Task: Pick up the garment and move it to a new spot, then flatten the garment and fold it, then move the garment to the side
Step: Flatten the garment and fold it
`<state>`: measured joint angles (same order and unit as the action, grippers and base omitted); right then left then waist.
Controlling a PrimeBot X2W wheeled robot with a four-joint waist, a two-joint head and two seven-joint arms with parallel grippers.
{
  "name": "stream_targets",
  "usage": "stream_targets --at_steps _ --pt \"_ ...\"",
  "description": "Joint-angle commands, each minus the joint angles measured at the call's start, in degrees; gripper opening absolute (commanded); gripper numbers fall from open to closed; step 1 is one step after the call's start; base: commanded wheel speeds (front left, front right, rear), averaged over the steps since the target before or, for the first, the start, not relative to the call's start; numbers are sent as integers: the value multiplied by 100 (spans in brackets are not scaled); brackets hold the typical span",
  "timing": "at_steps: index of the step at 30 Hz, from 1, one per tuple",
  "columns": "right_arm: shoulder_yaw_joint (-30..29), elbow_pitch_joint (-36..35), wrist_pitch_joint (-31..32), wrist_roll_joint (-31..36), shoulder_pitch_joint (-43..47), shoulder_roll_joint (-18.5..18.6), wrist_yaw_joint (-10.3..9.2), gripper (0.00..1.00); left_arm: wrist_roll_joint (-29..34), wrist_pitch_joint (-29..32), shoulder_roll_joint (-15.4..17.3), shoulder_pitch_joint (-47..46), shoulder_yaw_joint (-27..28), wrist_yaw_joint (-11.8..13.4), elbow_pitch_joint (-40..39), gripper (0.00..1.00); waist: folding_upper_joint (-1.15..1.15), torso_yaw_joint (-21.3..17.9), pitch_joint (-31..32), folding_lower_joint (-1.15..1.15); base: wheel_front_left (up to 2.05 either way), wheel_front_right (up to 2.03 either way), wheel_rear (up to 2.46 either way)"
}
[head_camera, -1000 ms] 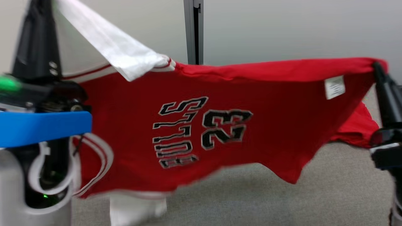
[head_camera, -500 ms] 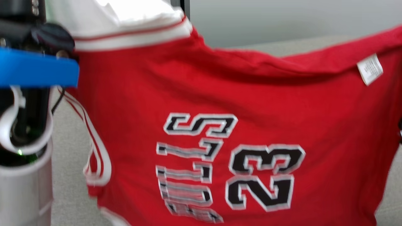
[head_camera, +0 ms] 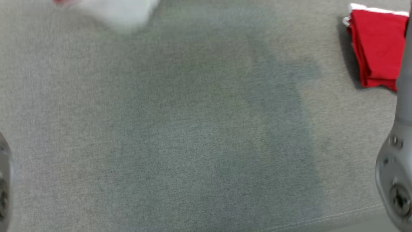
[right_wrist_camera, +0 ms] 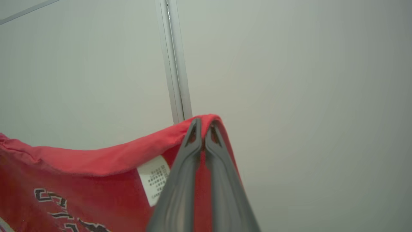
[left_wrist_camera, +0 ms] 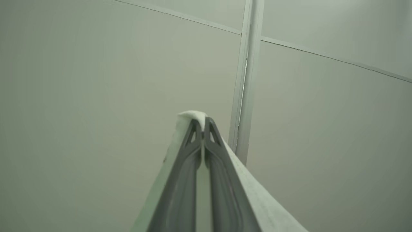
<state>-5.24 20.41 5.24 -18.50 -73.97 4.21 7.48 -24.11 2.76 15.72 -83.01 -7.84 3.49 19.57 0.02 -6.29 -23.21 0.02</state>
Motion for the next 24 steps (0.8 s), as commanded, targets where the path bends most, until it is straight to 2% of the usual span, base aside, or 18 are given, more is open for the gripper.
stream_targets --at_steps 1,7,13,19,24 --pt "46 409 -252 178 -348 6 3 0 120 -242 -77 -311 -86 -60 285 0 -2 173 -267 -2 0 0 0" --pt "72 1918 -1042 790 -1054 56 3 0 204 -1002 -418 -581 -313 -177 1418 0 -2 499 -1146 -2 0 0 0" --pt "-98 3250 -1680 1000 -900 58 3 0 70 -1641 -775 -114 -356 -438 2228 0 -2 739 -1733 -2 0 0 0" --pt "-193 3995 -1942 920 -785 116 3 0 -127 -1790 -863 406 -221 -714 2327 0 -2 778 -1947 -2 0 0 0" --pt "-18 4100 -2019 594 -685 134 3 0 -219 -1803 -765 963 -51 -877 1896 0 -2 692 -1879 -2 0 0 0"
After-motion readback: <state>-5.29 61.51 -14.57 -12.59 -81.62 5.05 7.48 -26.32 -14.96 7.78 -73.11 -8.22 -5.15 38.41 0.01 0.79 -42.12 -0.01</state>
